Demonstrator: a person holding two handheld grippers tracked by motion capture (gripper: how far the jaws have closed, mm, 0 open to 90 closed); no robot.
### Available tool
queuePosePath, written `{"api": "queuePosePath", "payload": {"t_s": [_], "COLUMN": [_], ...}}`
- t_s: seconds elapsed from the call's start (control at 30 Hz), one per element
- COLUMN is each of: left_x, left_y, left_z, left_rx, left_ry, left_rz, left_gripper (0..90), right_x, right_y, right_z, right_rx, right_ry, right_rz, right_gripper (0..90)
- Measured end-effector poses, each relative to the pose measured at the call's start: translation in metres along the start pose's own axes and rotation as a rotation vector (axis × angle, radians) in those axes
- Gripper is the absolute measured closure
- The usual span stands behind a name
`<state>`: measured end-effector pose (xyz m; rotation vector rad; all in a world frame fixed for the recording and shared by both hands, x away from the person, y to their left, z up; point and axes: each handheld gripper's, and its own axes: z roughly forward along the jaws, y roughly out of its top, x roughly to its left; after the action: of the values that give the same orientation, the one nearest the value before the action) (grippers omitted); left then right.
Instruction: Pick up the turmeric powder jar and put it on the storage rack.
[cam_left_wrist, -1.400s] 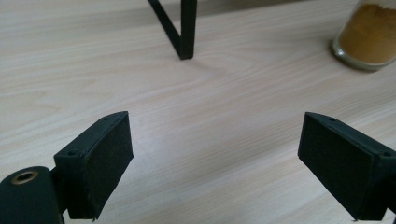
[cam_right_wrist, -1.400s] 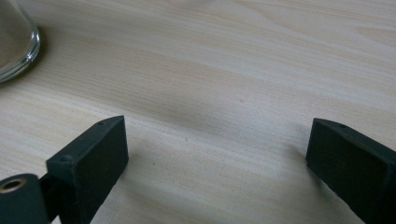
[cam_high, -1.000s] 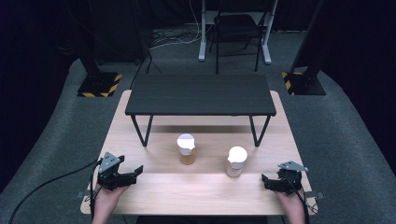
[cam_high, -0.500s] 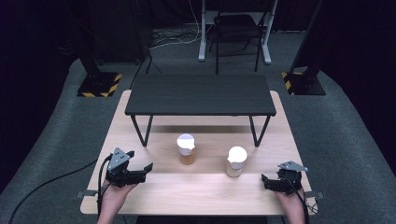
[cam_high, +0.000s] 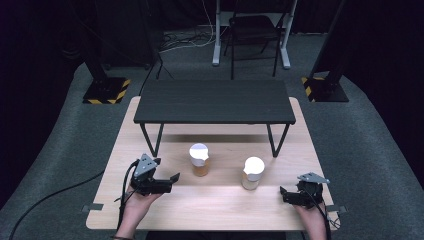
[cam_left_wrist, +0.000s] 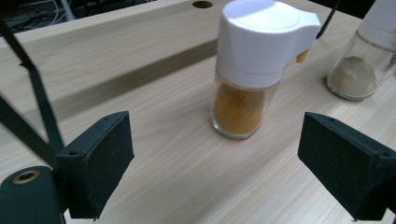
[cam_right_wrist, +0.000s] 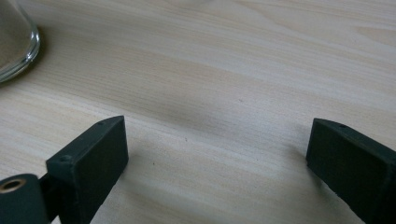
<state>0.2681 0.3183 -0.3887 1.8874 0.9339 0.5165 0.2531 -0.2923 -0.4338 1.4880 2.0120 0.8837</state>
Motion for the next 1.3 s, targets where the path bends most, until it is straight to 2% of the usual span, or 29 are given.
{"api": "queuePosePath", "payload": {"t_s": [0.27,0.5,0.63,1.0,1.3], "left_x": [-0.010,-0.013,-0.011,-0.017,-0.022], "left_y": [0.012,0.017,0.019,0.029,0.030], "left_z": [0.026,0.043,0.051,0.071,0.088], "left_rx": [0.026,0.038,0.041,0.077,0.088], "left_ry": [-0.030,-0.044,-0.050,-0.045,-0.031], "left_rz": [0.034,0.019,-0.003,0.025,0.023], "left_gripper": [9.8,9.7,9.8,9.9,11.1], "right_x": [0.000,0.000,0.000,-0.001,-0.001], "right_y": [0.000,0.000,0.000,0.000,0.000], "right_z": [0.000,-0.001,0.000,0.000,0.000], "right_rx": [0.001,0.000,0.000,0.000,0.000], "right_ry": [0.001,0.002,0.003,0.003,0.003], "right_rz": [-0.001,-0.002,-0.002,-0.003,-0.004], "right_gripper": [4.7,4.7,4.7,4.6,4.7]}}
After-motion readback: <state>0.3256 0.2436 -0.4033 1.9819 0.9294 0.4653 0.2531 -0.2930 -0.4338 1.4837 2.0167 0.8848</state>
